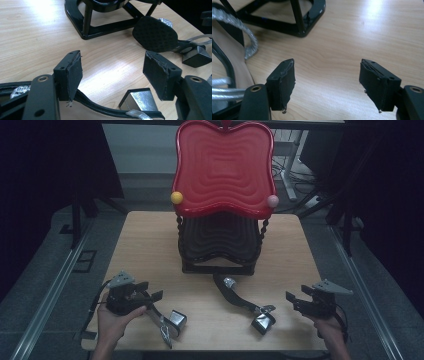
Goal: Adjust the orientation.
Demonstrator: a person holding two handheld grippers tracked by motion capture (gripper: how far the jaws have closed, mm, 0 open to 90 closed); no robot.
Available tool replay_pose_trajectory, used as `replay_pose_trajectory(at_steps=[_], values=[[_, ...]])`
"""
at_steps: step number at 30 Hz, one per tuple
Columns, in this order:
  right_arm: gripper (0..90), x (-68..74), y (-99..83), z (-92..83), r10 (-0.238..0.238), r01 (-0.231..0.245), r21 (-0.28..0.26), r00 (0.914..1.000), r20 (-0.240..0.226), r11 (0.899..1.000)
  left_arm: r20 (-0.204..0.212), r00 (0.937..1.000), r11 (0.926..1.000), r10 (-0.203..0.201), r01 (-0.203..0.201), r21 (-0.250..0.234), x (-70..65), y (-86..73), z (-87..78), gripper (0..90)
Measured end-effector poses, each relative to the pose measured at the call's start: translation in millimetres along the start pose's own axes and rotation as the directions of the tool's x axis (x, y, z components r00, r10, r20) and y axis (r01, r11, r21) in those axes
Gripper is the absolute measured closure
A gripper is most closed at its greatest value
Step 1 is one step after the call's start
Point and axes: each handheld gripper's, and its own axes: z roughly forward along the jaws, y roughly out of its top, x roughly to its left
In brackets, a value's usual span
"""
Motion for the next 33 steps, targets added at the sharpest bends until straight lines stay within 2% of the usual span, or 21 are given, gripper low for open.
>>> replay_pose_trajectory(at_steps=[3, 6, 8, 9, 10, 11, 12, 13, 15, 16, 17, 18, 19, 21, 22, 25, 28, 29, 33], values=[[31.2, -4.0, 1.7, -2.5, 0.038, -0.039, -0.015, 0.9989, -0.028, 0.999, -0.005, 1.0, 1.0, 0.001, -0.001, -0.004, 0.0, -0.4, -0.8, 34.4], [31.9, -7.1, 2.4, -1.3, 0.06, -0.061, -0.003, 0.9968, -0.052, 0.998, -0.02, 0.9996, 0.9998, 0.018, -0.018, 0.002, -1.0, -3.5, -6.0, 38.6], [32.3, -7.3, 2.5, 2.2, 0.059, -0.059, 0.009, 0.9958, -0.07, 0.998, -0.038, 0.9992, 0.9997, 0.012, -0.013, -0.021, -0.3, -6.6, -18.5, 50.9], [32.3, -7.3, 2.5, 2.2, 0.059, -0.059, 0.009, 0.9958, -0.07, 0.998, -0.038, 0.9992, 0.9997, 0.012, -0.013, -0.021, -0.3, -6.6, -18.5, 55.3], [32.3, -6.7, 2.0, 3.0, 0.052, -0.051, 0.008, 0.9959, -0.074, 0.999, -0.041, 0.9991, 0.9989, -0.015, 0.013, -0.046, 0.5, -8.5, -25.6, 63.3], [32.4, -5.4, 1.3, 3.9, 0.042, -0.042, 0.008, 0.9964, -0.073, 0.999, -0.01, 0.9984, 0.9964, -0.055, 0.054, -0.065, 2.9, -11.7, -31.0, 63.3], [32.3, -3.9, 0.0, 5.3, 0.026, -0.025, 0.01, 0.9965, -0.08, 1.0, 0.013, 0.994, 0.9916, -0.108, 0.109, -0.07, 7.3, -19.8, -38.0, 75.8], [32.3, -3.9, 0.0, 5.3, 0.026, -0.025, 0.01, 0.9965, -0.08, 1.0, 0.013, 0.994, 0.9916, -0.108, 0.109, -0.07, 7.3, -19.8, -38.0, 80.0], [31.9, -3.6, -0.5, 7.7, 0.01, -0.009, 0.015, 0.9972, -0.074, 1.0, -0.032, 0.9917, 0.992, -0.125, 0.124, -0.021, 10.4, -34.7, -43.5, 86.6], [32.0, -3.8, -0.2, 9.0, 0.011, -0.01, 0.009, 0.9976, -0.068, 1.0, -0.049, 0.9916, 0.9928, -0.119, 0.119, -0.006, 10.3, -38.7, -43.8, 88.0], [32.0, -3.8, -0.2, 9.0, 0.011, -0.01, 0.009, 0.9976, -0.068, 1.0, -0.049, 0.9916, 0.9928, -0.119, 0.119, -0.006, 10.3, -38.7, -43.8, 89.1], [32.0, -4.3, 1.7, 11.9, 0.011, -0.011, 0.009, 0.9976, -0.069, 1.0, -0.072, 0.9903, 0.9926, -0.119, 0.12, 0.013, 10.8, -44.8, -42.3, 89.6], [32.0, -4.3, 1.7, 11.9, 0.011, -0.011, 0.009, 0.9976, -0.069, 1.0, -0.072, 0.9903, 0.9926, -0.119, 0.12, 0.013, 10.8, -44.8, -42.3, 89.7], [32.0, -2.9, 3.4, 15.2, 0.001, 0.0, 0.013, 0.9978, -0.067, 1.0, -0.093, 0.989, 0.9921, -0.115, 0.119, 0.039, 12.7, -47.6, -35.6, 89.8], [32.0, -1.1, 4.4, 17.2, -0.013, 0.014, 0.02, 0.9983, -0.057, 1.0, -0.104, 0.9881, 0.9914, -0.114, 0.12, 0.052, 13.2, -46.5, -28.1, 89.9], [32.0, 1.0, 5.3, 18.7, -0.016, 0.018, 0.022, 0.9985, -0.052, 1.0, -0.106, 0.9881, 0.991, -0.111, 0.118, 0.063, 14.9, -42.8, -19.3, 90.0], [32.1, 2.8, 5.9, 18.7, -0.023, 0.024, 0.021, 0.9983, -0.053, 1.0, -0.136, 0.9853, 0.9896, -0.104, 0.116, 0.086, 19.2, -39.6, -10.7, 90.0], [32.1, 3.0, 5.5, 18.5, -0.021, 0.022, 0.02, 0.9985, -0.05, 1.0, -0.139, 0.983, 0.9873, -0.12, 0.133, 0.087, 24.7, -38.8, -5.5, 90.0], [32.4, 1.0, 3.7, 19.1, -0.004, 0.006, 0.03, 0.9984, -0.056, 1.0, -0.157, 0.9811, 0.9864, -0.113, 0.13, 0.1, 30.2, -34.9, 3.7, 90.0]])
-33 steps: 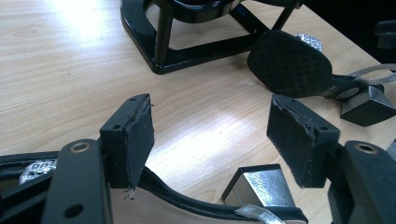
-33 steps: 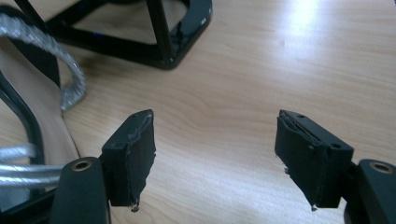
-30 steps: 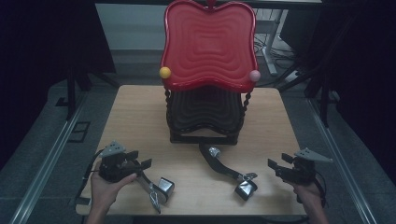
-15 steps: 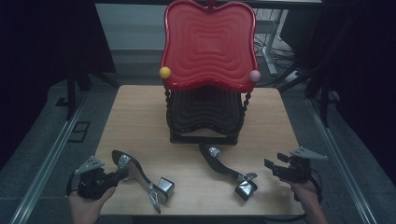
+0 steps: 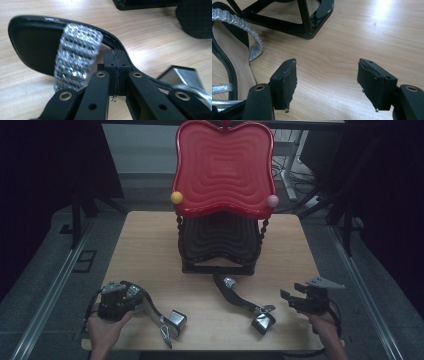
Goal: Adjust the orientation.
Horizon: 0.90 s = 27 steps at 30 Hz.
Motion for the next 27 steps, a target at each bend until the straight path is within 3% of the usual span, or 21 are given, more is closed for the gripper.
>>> replay_pose_trajectory(at_steps=[12, 16, 22, 24, 25, 26, 27], values=[[32.7, 1.4, -3.9, -1.3, 0.001, -0.001, 0.015, 1.0, 0.009, 1.0, 0.044, 0.999, 0.9992, -0.011, 0.01, 0.039, 1.2, 19.4, 37.7, 90.0], [32.7, 2.2, -3.7, -1.8, -0.004, 0.004, 0.016, 0.9999, 0.011, 1.0, 0.071, 0.9971, 0.999, -0.03, 0.028, 0.033, 0.4, 23.7, 41.5, 90.0], [32.8, 3.1, -4.5, -0.7, -0.015, 0.014, 0.029, 0.9997, 0.021, 0.999, 0.111, 0.9938, 0.9999, -0.009, 0.007, 0.016, -19.5, 38.5, 38.0, 90.0], [32.8, 3.4, -4.7, -0.7, -0.016, 0.015, 0.03, 0.9996, 0.022, 0.999, 0.122, 0.9925, 0.9997, 0.007, -0.009, 0.023, -30.4, 45.8, 41.1, 90.0], [32.8, 3.5, -4.9, -0.8, -0.017, 0.016, 0.031, 0.9996, 0.023, 0.999, 0.127, 0.9915, 0.9988, 0.027, -0.032, 0.037, -43.1, 53.1, 46.3, 90.0], [32.8, 3.5, -4.9, -0.8, -0.017, 0.016, 0.031, 0.9996, 0.023, 0.999, 0.127, 0.9915, 0.9988, 0.027, -0.032, 0.037, -43.1, 53.1, 46.3, 90.0], [32.7, 3.4, -5.1, -0.7, -0.018, 0.018, 0.033, 0.9995, 0.024, 0.999, 0.138, 0.9897, 0.9978, 0.039, -0.046, 0.048, -51.8, 57.3, 50.7, 90.0]])
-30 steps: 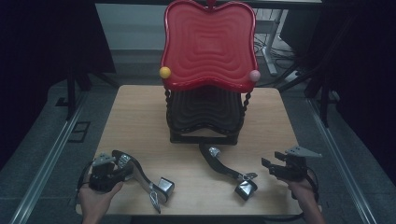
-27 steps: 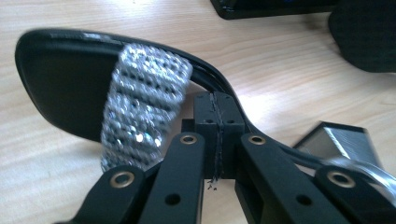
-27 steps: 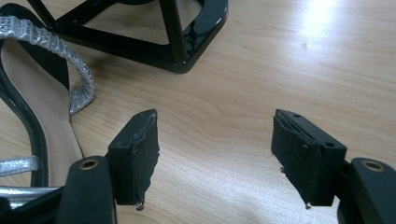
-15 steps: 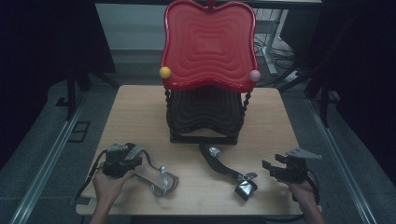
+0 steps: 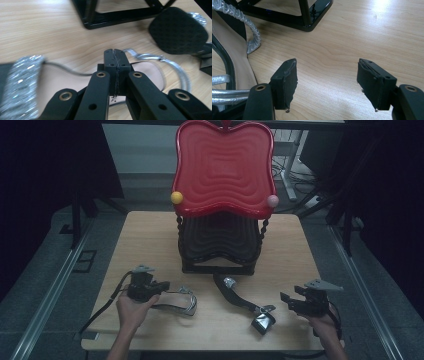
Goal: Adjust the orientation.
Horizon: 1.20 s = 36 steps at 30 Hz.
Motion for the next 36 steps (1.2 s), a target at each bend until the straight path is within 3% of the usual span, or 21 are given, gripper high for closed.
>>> replay_pose_trajectory(at_steps=[3, 8, 14, 19, 23, 27, 28, 31, 33, 36], values=[[32.7, -1.1, -1.1, 1.2, 0.002, -0.002, 0.016, 0.9998, 0.02, 1.0, 0.018, 0.9995, 0.9994, 0.027, -0.028, 0.022, -16.9, 11.6, 14.1, 90.0], [32.6, -1.4, -2.0, 1.6, 0.006, -0.006, 0.021, 0.9999, 0.016, 1.0, 0.044, 0.9972, 0.9961, 0.06, -0.063, 0.062, -38.4, 28.1, 37.1, 90.0], [32.1, 3.4, -2.5, 5.3, -0.027, 0.027, 0.041, 0.9995, 0.016, 0.999, 0.067, 0.9967, 0.9886, 0.047, -0.056, 0.14, -44.6, 20.9, 62.1, 90.0], [32.0, 3.7, -2.8, 6.0, -0.028, 0.027, 0.047, 0.9995, 0.013, 0.999, 0.065, 0.9964, 0.9805, 0.054, -0.066, 0.185, -45.6, 12.3, 71.1, 90.0], [31.7, 3.8, -3.7, 7.1, -0.033, 0.032, 0.055, 0.9993, 0.017, 0.998, 0.078, 0.9956, 0.979, 0.052, -0.066, 0.193, -44.8, 6.7, 68.5, 90.0], [31.5, 4.8, -3.8, 7.8, -0.043, 0.041, 0.059, 0.9989, 0.017, 0.997, 0.07, 0.9931, 0.9691, 0.094, -0.108, 0.222, -50.4, -2.0, 61.3, 90.0], [31.5, 5.5, -3.7, 7.7, -0.044, 0.043, 0.061, 0.9989, 0.018, 0.997, 0.067, 0.9916, 0.9639, 0.111, -0.124, 0.236, -52.8, -6.5, 58.6, 90.0], [31.5, 5.7, -3.8, 7.7, -0.044, 0.043, 0.061, 0.9989, 0.017, 0.997, 0.085, 0.9912, 0.9622, 0.102, -0.12, 0.245, -51.6, -13.1, 54.2, 90.0], [31.4, 6.0, -3.9, 7.4, -0.047, 0.046, 0.061, 0.9988, 0.016, 0.997, 0.118, 0.9898, 0.961, 0.08, -0.108, 0.255, -46.8, -20.7, 47.1, 90.0], [31.4, 5.6, -4.2, 8.4, -0.043, 0.042, 0.065, 0.999, 0.013, 0.997, 0.121, 0.9891, 0.9492, 0.084, -0.116, 0.292, -40.2, -35.8, 29.7, 90.0]])
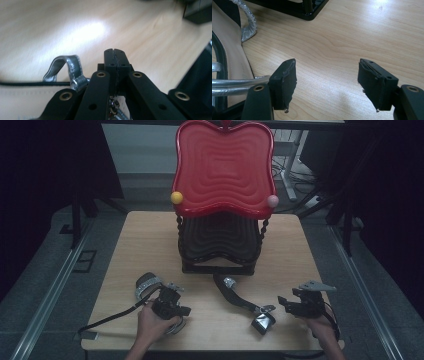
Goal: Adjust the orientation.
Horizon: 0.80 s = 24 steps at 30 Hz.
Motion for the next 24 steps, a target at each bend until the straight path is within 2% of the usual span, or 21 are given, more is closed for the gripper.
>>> replay_pose_trajectory(at_steps=[1, 2, 3, 4, 5, 7, 10, 11, 13, 17, 22, 24], values=[[31.4, 0.0, 0.0, 0.0, 0.0, 0.0, 0.0, 1.0, 0.0, 1.0, 0.0, 1.0, 1.0, 0.0, 0.0, 0.0, 0.0, 0.0, 0.0, 90.0], [31.4, 0.3, -0.4, 1.0, -0.003, 0.003, 0.004, 1.0, 0.001, 1.0, -0.009, 0.9999, 0.9998, 0.006, -0.006, 0.02, 1.6, -10.2, -7.3, 90.0], [31.4, 0.3, -0.4, 1.0, -0.003, 0.003, 0.004, 1.0, 0.001, 1.0, -0.009, 0.9999, 0.9998, 0.006, -0.006, 0.02, 1.6, -10.2, -7.3, 90.0], [31.4, 0.9, -0.2, 0.9, -0.005, 0.005, 0.006, 1.0, 0.0, 1.0, -0.009, 0.9999, 0.9995, 0.006, -0.006, 0.031, 3.9, -20.3, -13.9, 90.0], [31.4, 1.1, -0.2, 0.9, -0.005, 0.005, 0.006, 1.0, 0.0, 1.0, -0.009, 0.9999, 0.9995, 0.006, -0.006, 0.031, 3.9, -20.3, -13.9, 90.0], [31.3, 1.4, -0.1, 1.1, -0.003, 0.003, 0.006, 1.0, -0.001, 1.0, -0.013, 0.9999, 0.999, 0.006, -0.006, 0.044, 6.8, -31.2, -21.5, 90.0], [31.4, 2.5, -0.5, 2.3, -0.006, 0.006, 0.013, 1.0, -0.002, 1.0, -0.038, 0.9993, 0.9986, -0.003, 0.005, 0.053, 11.7, -46.7, -33.2, 90.0], [31.4, 2.5, -0.5, 2.3, -0.006, 0.006, 0.013, 1.0, -0.002, 1.0, -0.038, 0.9993, 0.9986, -0.003, 0.005, 0.053, 11.7, -46.7, -33.2, 90.0], [31.4, 2.8, -0.6, 2.9, -0.007, 0.007, 0.015, 1.0, -0.002, 1.0, -0.071, 0.9975, 0.9983, 0.002, 0.002, 0.057, 14.8, -53.5, -39.7, 90.0], [31.4, 3.6, -0.7, 3.1, -0.009, 0.009, 0.016, 1.0, -0.003, 1.0, -0.076, 0.9971, 0.9978, 0.0, 0.005, 0.066, 25.3, -63.0, -50.2, 90.0], [31.3, 3.9, -1.0, 4.2, -0.011, 0.011, 0.02, 0.9999, -0.002, 1.0, -0.134, 0.9909, 0.9973, -0.016, 0.025, 0.069, 40.9, -72.8, -64.7, 90.0], [31.4, 4.7, -0.9, 4.8, -0.014, 0.014, 0.022, 0.9999, -0.005, 1.0, -0.13, 0.991, 0.9974, -0.032, 0.04, 0.059, 47.3, -75.1, -69.2, 90.0]])
